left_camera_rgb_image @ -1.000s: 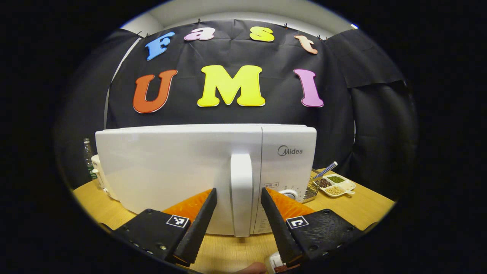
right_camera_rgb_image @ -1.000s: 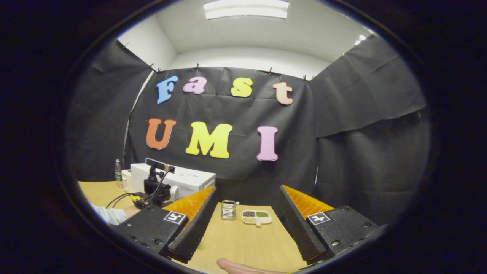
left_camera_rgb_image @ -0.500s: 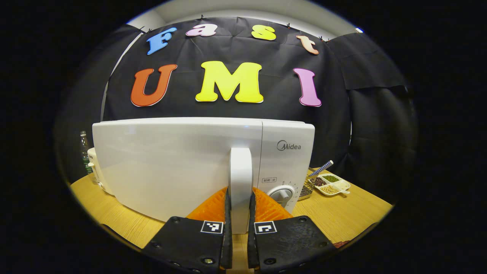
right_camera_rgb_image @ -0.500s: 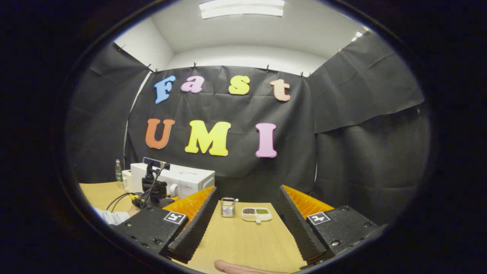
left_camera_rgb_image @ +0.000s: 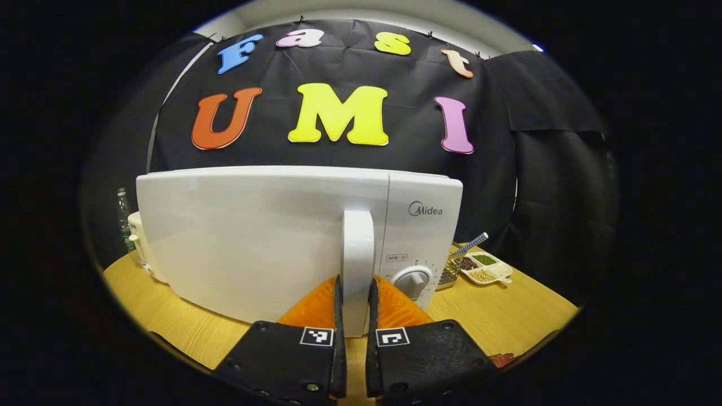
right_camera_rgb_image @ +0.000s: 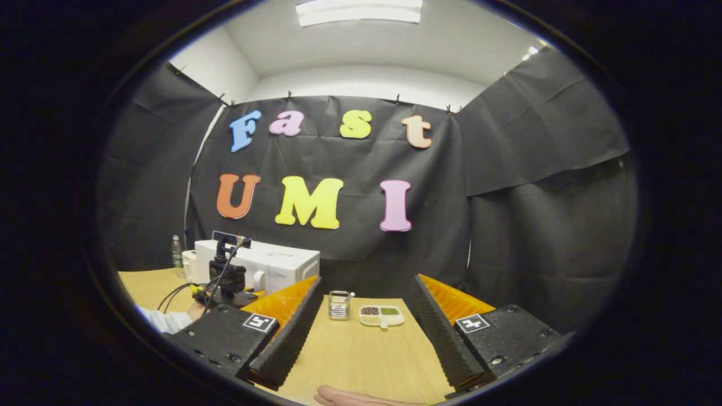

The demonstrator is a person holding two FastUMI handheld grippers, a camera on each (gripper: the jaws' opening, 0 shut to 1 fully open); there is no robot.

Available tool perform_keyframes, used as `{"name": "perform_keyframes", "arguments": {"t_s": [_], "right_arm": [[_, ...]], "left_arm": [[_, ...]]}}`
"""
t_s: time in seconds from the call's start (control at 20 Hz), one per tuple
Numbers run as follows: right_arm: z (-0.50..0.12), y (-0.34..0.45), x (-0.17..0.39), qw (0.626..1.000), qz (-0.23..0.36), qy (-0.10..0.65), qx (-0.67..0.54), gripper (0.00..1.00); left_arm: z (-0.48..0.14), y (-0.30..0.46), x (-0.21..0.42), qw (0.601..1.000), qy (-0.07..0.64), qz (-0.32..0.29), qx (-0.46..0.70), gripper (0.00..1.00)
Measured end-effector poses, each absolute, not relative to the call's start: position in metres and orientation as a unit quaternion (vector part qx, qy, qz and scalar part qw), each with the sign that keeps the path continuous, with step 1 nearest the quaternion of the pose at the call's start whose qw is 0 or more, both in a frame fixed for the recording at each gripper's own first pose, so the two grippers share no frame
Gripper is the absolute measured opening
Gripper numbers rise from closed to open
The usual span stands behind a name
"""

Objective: Open the microwave oven with the left hand, put the food in, and close the microwave oven.

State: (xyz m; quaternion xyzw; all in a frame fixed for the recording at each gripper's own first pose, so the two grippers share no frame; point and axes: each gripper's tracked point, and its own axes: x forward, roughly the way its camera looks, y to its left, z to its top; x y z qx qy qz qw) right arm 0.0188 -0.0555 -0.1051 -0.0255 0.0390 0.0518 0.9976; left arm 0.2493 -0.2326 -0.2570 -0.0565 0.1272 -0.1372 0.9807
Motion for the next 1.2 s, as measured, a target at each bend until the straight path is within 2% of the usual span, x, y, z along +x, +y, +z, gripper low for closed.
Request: {"name": "perform_keyframes", "arguments": {"t_s": [0.05,0.1,0.2,0.25,0.4,0.45,0.5,0.6,0.65,0.7,1.0,1.05,1.1,1.2], "right_arm": [[-0.107,-0.057,0.019,0.997,0.051,0.043,-0.025,1.0],[-0.111,-0.056,0.019,0.997,0.052,0.048,-0.024,0.95],[-0.117,-0.058,0.019,0.997,0.052,0.056,-0.02,0.95],[-0.118,-0.061,0.019,0.997,0.052,0.057,-0.019,1.0],[-0.123,-0.069,0.024,0.997,0.045,0.06,-0.018,0.95],[-0.126,-0.07,0.025,0.997,0.044,0.062,-0.016,0.95],[-0.129,-0.069,0.026,0.997,0.045,0.065,-0.015,1.0],[-0.135,-0.068,0.025,0.996,0.045,0.075,-0.012,1.0],[-0.136,-0.067,0.024,0.996,0.045,0.078,-0.011,0.95],[-0.136,-0.065,0.022,0.996,0.046,0.081,-0.009,1.0],[-0.136,-0.05,0.009,0.994,0.056,0.093,0.002,1.0],[-0.134,-0.048,0.006,0.994,0.057,0.093,0.0,1.0],[-0.133,-0.046,0.003,0.994,0.058,0.092,-0.003,0.95],[-0.13,-0.042,-0.004,0.994,0.062,0.089,-0.006,0.95]], "left_arm": [[-0.256,-0.232,0.249,0.981,0.128,-0.135,-0.052,0.13],[-0.256,-0.231,0.249,0.982,0.127,-0.132,-0.048,0.13],[-0.256,-0.23,0.248,0.982,0.128,-0.13,-0.043,0.13],[-0.257,-0.231,0.247,0.982,0.129,-0.13,-0.045,0.13],[-0.253,-0.226,0.233,0.984,0.124,-0.119,-0.052,0.14],[-0.254,-0.223,0.224,0.983,0.126,-0.123,-0.046,0.13],[-0.25,-0.219,0.215,0.984,0.115,-0.13,-0.044,0.13],[-0.251,-0.212,0.196,0.98,0.115,-0.15,-0.059,0.13],[-0.252,-0.206,0.185,0.978,0.12,-0.159,-0.064,0.13],[-0.249,-0.2,0.174,0.977,0.118,-0.164,-0.067,0.13],[-0.246,-0.147,0.118,0.979,0.121,-0.155,-0.051,0.13],[-0.248,-0.137,0.11,0.979,0.124,-0.152,-0.054,0.23],[-0.249,-0.126,0.1,0.979,0.127,-0.148,-0.054,0.14],[-0.249,-0.099,0.081,0.982,0.121,-0.138,-0.048,0.14]]}}
